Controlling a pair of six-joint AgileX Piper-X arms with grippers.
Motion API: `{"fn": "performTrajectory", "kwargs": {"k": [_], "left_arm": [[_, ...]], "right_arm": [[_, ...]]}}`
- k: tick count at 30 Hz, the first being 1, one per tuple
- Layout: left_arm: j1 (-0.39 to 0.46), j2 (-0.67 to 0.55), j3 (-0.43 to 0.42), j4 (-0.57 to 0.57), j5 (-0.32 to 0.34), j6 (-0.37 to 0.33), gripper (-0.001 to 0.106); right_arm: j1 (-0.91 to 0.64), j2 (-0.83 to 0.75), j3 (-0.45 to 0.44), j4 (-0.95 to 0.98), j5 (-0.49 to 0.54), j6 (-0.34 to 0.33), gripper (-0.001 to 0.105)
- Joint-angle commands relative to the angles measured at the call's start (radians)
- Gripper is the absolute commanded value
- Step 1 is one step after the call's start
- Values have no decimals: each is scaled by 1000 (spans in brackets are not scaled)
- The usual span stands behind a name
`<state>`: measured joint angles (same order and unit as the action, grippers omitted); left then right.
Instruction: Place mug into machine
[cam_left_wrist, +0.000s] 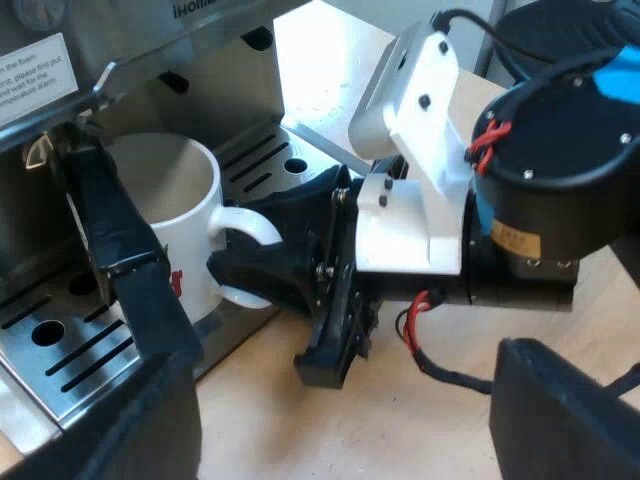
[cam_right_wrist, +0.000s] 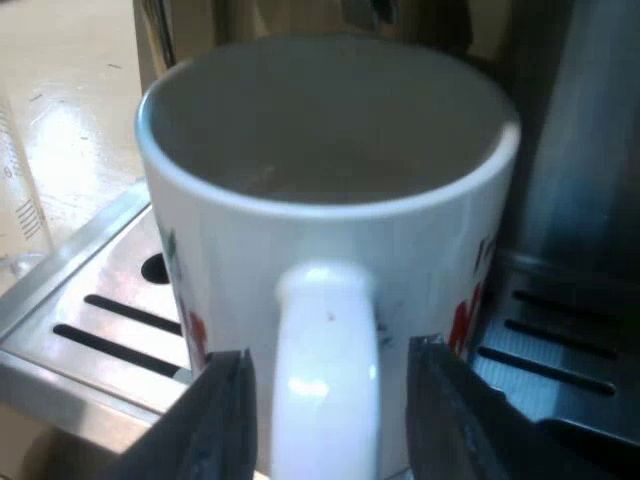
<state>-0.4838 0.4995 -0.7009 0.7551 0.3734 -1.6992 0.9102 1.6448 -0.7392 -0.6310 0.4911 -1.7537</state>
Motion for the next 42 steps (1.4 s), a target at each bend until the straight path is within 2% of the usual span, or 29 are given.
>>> {"fn": "performTrajectory", "kwargs": {"k": [1,5,9,15,21,29,33,42], "left_arm": [[-5,-3,-3,-5,-2,-9,63],[-5,-3,-3,-5,-2,-9,63],[-5,-3,-3,-5,-2,-9,63],[-5,-3,-3,-5,-2,-9,63],[-5,-3,-3,-5,-2,-9,63],[-5,-3,-3,-5,5,-9,63],[-5,-3,-3,-5,5,-9,63],[-5,-3,-3,-5,5,-9,63]], "right_arm": [[0,9,-4,-36,-2,-24,38],[0,20,-19,-45,0,-33,38],[0,52,-59,-47,0,-71,38],[0,89,-109,-47,26,-84,38],[-22,91,-113,-47,60,-82,38],[-58,91,-114,-47,33,-82,38],[-58,91,-114,-47,-54,-82,38],[-58,64,-114,-45,-39,-88,38]]}}
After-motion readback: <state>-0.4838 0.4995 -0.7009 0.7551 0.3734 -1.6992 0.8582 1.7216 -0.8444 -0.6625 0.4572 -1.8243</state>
